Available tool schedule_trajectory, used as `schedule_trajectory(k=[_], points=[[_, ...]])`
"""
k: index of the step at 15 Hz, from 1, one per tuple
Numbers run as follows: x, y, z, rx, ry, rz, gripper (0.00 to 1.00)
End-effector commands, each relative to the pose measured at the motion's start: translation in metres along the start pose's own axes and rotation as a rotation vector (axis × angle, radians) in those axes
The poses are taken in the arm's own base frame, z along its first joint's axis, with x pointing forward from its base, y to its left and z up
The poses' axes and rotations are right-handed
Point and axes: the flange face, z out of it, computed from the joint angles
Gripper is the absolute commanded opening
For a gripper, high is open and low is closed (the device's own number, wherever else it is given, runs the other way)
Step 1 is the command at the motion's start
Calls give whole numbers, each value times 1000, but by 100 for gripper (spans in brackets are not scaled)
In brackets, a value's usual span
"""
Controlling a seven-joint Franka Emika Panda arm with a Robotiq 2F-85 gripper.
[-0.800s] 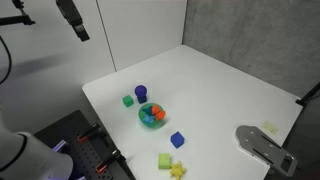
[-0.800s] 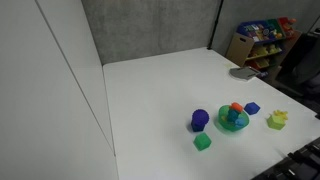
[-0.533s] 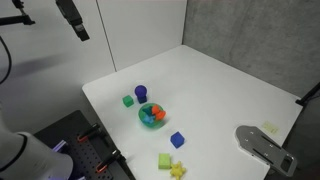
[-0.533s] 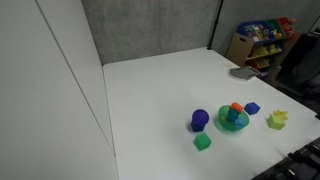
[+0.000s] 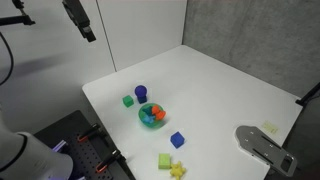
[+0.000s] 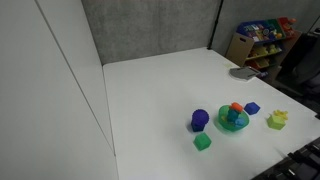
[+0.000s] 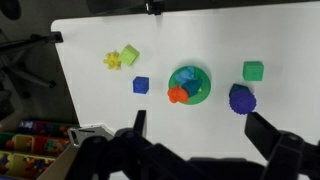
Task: Pick up the yellow toy from the table and put it in the green bowl
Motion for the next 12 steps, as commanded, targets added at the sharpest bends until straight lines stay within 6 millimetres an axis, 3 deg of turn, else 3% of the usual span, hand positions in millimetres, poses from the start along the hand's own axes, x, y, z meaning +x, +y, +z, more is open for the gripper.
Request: schedule_trajectory(k=[1, 7, 12], points=[[29, -6, 5, 36, -2, 11, 100], [74, -4, 53, 98, -54, 26, 100], [104, 31, 109, 163, -113, 98, 100]])
